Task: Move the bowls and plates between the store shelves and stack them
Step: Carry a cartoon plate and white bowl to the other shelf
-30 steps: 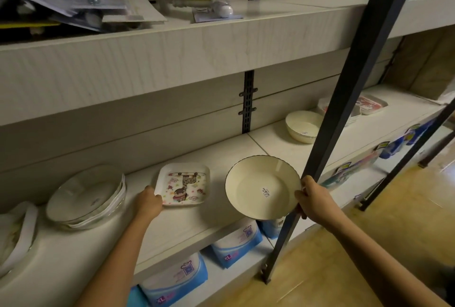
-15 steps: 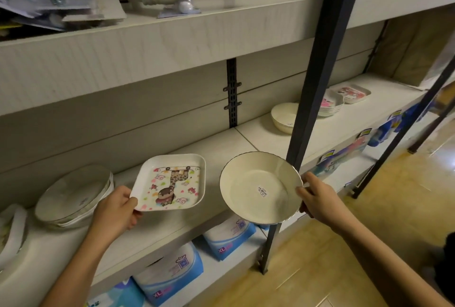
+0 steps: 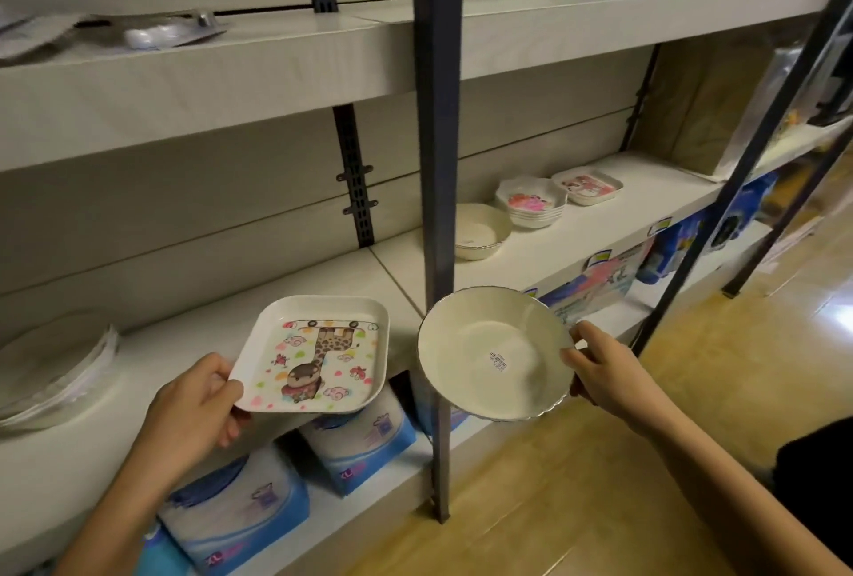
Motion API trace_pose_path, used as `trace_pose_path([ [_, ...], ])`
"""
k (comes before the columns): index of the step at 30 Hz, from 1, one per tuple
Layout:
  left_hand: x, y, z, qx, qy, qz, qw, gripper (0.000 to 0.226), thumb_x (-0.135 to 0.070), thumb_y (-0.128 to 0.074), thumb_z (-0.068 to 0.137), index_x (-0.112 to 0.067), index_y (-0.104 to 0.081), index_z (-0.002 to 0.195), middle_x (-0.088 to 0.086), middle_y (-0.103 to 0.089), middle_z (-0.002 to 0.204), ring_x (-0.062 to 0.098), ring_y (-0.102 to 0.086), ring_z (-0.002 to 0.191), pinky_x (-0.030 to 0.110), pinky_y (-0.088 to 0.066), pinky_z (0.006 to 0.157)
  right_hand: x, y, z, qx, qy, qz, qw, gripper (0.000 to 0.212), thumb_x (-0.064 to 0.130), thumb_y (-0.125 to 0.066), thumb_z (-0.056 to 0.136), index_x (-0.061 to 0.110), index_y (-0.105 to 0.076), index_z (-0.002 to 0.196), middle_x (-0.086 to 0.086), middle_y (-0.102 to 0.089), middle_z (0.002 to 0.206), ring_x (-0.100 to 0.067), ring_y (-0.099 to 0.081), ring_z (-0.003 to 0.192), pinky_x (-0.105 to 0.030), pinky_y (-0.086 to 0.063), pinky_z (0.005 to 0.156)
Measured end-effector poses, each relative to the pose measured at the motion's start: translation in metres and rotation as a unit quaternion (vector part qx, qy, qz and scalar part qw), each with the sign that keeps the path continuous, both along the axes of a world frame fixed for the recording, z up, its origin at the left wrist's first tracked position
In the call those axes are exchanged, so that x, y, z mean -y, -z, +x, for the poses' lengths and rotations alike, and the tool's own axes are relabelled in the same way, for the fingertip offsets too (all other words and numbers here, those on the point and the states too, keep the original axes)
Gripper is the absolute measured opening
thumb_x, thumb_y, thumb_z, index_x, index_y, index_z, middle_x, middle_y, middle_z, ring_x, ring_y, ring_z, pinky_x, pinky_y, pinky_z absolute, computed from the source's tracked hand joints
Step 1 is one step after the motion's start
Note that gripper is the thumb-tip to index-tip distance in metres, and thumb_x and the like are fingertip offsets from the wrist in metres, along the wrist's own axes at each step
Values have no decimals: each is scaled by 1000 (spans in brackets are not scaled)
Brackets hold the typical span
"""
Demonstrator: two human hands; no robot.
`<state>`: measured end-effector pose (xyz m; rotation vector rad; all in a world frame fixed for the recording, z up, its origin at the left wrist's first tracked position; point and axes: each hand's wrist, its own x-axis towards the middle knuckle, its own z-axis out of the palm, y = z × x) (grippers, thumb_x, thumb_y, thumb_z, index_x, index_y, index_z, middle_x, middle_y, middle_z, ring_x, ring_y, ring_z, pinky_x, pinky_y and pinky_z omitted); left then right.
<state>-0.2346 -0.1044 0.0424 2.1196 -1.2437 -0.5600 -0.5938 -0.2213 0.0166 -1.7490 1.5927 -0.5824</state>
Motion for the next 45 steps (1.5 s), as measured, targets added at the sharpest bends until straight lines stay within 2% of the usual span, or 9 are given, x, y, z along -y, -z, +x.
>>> trace_pose_path([
  [3,3,-2,-43,5,-6,2,1000,13,-3,-45,89,-7,-56,82,14,-64,59,25,-55,46,34,-43,51,10,-2,-39,0,-7,0,1000,13,16,-45,95,6,-53,99,-5,-62,62,-15,-54,52,-24,-42,51],
  [6,9,1,-85,2,-19,5,1000,14,-3,-46,89,-9,-55,81,13,-64,57,26,-56,47,32,-43,51,21,-4,-78,7,-8,3,1000,13,17,-45,95,8,-53,100,-4,-61,65,-11,-53,51,-19,-39,46],
  [13,37,6,-173,-10,-38,-4,999,11,-4,-46,89,-3,-55,84,12,-62,55,24,-55,46,28,-41,49,51,-6,-150,11,-7,3,1000,13,14,-45,95,4,-53,98,-7,-60,64,-17,-55,53,-30,-46,52],
  [18,64,8,-208,2,-48,-13,999,12,-5,-45,88,-7,-55,81,9,-64,54,23,-57,47,30,-45,50,76,-7,-178,10,-2,-1,1000,13,14,-46,94,4,-53,99,-7,-61,67,-18,-57,58,-33,-49,59],
  [21,78,11,-222,-3,-50,-15,999,16,-4,-45,88,-11,-53,76,8,-63,54,22,-56,46,28,-43,46,91,-7,-189,10,-9,-8,1000,12,14,-46,94,6,-52,101,-7,-61,73,-19,-59,64,-40,-54,68],
  [25,107,14,-237,-8,-46,-18,999,15,-4,-44,89,-10,-54,79,9,-65,56,20,-57,44,26,-44,45,124,-6,-196,21,-12,-16,1000,10,15,-45,95,9,-49,101,-5,-59,73,-15,-56,63,-26,-49,58],
  [33,164,18,-256,-12,-74,-32,997,14,-2,-44,89,-8,-52,80,11,-63,57,21,-58,46,12,-42,35,200,1,-197,28,-28,-9,999,10,17,-45,95,10,-51,101,-5,-58,67,-15,-53,59,-24,-45,53],
  [37,193,14,-257,-18,-107,-32,994,10,-4,-43,91,-6,-53,89,13,-65,64,19,-57,48,23,-43,41,249,-5,-190,29,-49,0,998,11,17,-45,95,11,-49,103,-6,-59,71,-14,-54,60,-24,-44,53],
  [45,213,12,-255,-22,-184,-10,983,8,-7,-44,94,-8,-50,88,18,-65,71,20,-56,53,25,-45,51,328,2,-156,34,-96,-3,995,12,14,-44,94,7,-51,101,-7,-61,68,-15,-55,56,-23,-40,50],
])
